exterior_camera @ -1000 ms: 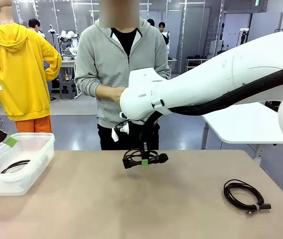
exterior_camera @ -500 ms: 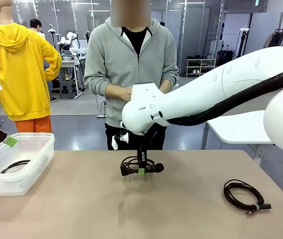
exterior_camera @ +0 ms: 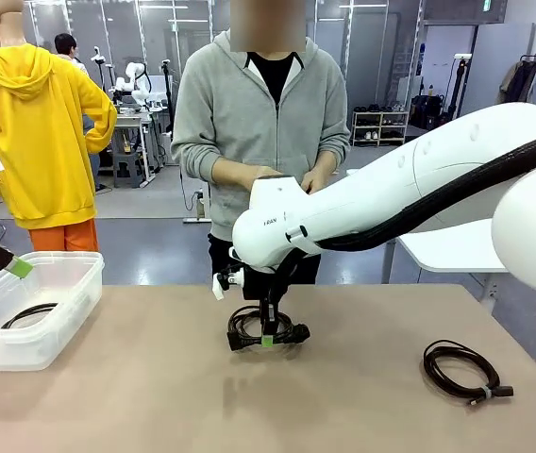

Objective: Organize and store the cables.
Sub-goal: Place the Power Cable into the Organizing box.

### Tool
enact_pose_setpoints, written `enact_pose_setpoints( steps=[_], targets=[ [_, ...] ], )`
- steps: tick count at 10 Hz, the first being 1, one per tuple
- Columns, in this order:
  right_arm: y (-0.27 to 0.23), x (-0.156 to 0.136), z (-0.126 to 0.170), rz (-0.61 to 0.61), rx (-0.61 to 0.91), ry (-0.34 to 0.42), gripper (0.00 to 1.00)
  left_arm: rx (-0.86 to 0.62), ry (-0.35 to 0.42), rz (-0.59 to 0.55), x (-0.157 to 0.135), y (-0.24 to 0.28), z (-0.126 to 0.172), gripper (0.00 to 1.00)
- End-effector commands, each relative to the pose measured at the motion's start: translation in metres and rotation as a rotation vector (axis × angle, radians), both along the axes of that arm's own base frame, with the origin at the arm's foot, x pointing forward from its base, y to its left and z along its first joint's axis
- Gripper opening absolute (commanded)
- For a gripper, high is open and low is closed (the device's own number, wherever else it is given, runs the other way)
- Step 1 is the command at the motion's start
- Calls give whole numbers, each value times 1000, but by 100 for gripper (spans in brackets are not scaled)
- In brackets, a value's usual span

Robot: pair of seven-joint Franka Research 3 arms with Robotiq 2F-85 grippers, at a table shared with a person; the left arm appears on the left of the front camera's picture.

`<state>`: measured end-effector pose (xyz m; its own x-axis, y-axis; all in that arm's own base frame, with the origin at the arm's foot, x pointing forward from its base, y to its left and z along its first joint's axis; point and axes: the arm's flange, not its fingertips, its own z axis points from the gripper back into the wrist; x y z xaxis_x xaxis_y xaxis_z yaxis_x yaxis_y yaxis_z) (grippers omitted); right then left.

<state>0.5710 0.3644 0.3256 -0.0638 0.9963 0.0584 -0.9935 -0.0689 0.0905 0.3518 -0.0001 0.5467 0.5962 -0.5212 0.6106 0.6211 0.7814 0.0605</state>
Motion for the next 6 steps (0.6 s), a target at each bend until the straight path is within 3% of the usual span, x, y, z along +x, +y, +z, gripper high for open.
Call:
enact_pose_setpoints(
  steps=[1,3,6],
  targets=[
    [-7,-6,6,13,36,9,66,-6,0,12,1,-3,0,100],
    [-10,-7,9,10,44,6,100,-6,0,12,1,-3,0,100],
    [-27,-6,19,5,82,6,99,-6,0,12,1,-3,0,100]
  ],
)
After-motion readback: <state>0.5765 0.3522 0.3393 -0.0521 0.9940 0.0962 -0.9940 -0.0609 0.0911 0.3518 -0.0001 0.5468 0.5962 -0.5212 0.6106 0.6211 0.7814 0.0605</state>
